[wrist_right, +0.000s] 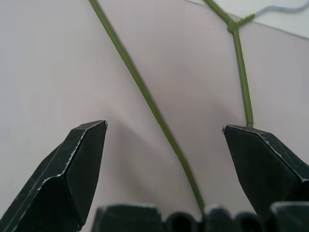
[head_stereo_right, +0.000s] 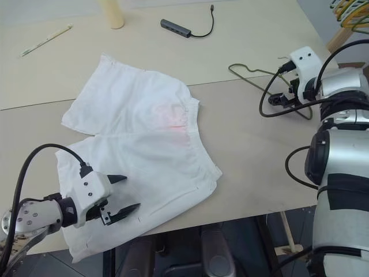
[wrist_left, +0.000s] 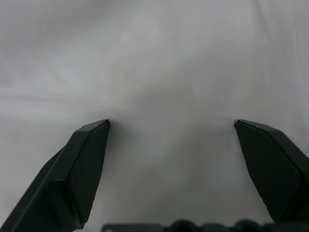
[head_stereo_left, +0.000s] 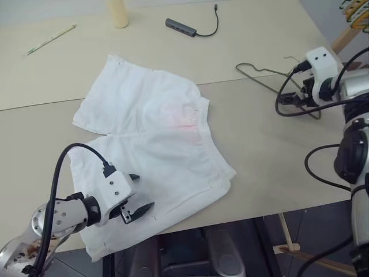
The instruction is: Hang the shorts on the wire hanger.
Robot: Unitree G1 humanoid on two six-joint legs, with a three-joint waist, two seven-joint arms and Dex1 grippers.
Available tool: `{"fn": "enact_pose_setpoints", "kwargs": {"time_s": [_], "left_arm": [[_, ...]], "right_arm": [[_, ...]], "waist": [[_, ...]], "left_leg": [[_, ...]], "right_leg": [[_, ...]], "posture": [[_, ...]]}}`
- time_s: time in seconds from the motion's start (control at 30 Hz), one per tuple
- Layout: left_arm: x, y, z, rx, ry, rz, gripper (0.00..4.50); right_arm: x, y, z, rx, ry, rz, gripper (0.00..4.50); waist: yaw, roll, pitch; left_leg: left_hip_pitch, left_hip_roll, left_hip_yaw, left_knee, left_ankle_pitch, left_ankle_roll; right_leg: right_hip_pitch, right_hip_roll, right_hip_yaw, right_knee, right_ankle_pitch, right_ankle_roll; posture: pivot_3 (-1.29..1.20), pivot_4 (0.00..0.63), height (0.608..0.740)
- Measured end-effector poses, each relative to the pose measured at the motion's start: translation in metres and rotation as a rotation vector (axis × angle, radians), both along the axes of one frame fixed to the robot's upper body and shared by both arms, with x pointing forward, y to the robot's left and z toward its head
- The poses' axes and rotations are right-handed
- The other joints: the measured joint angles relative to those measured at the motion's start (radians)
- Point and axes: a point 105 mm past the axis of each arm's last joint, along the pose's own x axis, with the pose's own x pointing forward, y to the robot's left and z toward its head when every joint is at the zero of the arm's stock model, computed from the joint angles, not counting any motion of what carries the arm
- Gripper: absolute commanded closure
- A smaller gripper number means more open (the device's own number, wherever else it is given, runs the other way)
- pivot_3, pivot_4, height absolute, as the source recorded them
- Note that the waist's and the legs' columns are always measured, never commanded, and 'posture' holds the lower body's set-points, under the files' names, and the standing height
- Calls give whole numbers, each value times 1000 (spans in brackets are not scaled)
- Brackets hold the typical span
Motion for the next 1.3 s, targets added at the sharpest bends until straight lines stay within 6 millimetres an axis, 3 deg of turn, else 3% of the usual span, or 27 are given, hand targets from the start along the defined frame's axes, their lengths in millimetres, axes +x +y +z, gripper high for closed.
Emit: {"fn": "enact_pose_setpoints", "kwargs": {"time_s": [0.73, 1.13, 1.3], "left_arm": [[-12, -4, -4, 31, 11, -11, 14], [-6, -9, -5, 41, -3, -42, 14], [-7, -11, -6, 42, -10, -47, 14]], "right_arm": [[9, 5, -11, 339, -96, -158, 45], [0, 44, -17, 129, 130, 150, 45], [-3, 49, -19, 102, 176, 194, 45]], "waist": [[3, 0, 0], [2, -3, -4], [2, -6, -6]], "left_leg": [[0, 0, 3, 0, 1, -1], [4, 0, 3, 0, 3, -5], [5, 1, 2, 0, 4, -6]], "right_leg": [[0, 1, 0, 0, 0, 0], [3, 1, 0, -1, 1, -1], [3, 1, 0, -1, 2, -1]], "posture": [[-103, 377, 740], [-117, 361, 740], [-121, 363, 740]]}}
